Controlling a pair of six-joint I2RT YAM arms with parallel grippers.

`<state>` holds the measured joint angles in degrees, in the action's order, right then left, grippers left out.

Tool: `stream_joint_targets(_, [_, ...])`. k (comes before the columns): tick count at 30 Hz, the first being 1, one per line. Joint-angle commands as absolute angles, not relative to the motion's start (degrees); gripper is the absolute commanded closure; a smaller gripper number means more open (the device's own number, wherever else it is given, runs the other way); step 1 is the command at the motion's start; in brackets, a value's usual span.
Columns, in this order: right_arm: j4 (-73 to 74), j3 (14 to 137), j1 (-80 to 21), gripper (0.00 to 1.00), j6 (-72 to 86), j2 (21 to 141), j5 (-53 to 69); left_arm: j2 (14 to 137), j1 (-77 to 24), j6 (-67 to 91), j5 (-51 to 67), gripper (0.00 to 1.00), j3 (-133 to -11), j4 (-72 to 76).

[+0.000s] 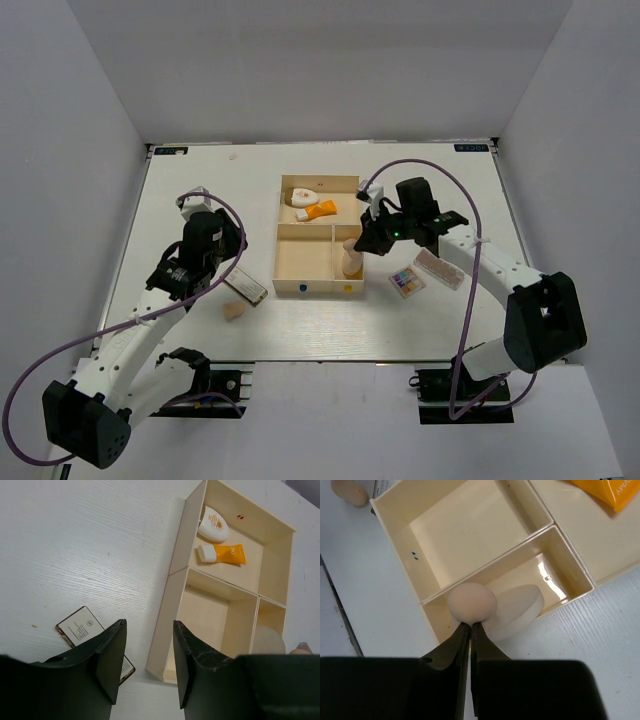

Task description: Organize the makeup

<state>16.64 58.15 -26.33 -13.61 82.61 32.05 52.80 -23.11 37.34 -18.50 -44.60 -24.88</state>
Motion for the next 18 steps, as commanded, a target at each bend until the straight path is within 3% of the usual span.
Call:
stream_joint_targets(1, [12.9,57.7,-27.3,0.94,-14.3,82.6,34.0,52.5,-23.4,37.3,-17.8,0.48,-44.4,-23.9])
stream_joint_targets(10, [13.3,57.7,-28.7,0.75,-14.6,86.5,32.2,52.4,-23.4,37.3,-17.7,0.48,-44.3,-23.8])
stream_joint_targets(14, [13.8,57.7,-29.0,0.58,-15.1,86.4,31.7,52.4,-23.4,37.3,-17.6,0.47,-44.3,-23.9])
stream_joint_targets(18, [13.9,57.7,-29.1,0.52,-15.3,85.8,31.6,52.7,-23.4,37.2,-17.1,0.42,-44.2,-23.7])
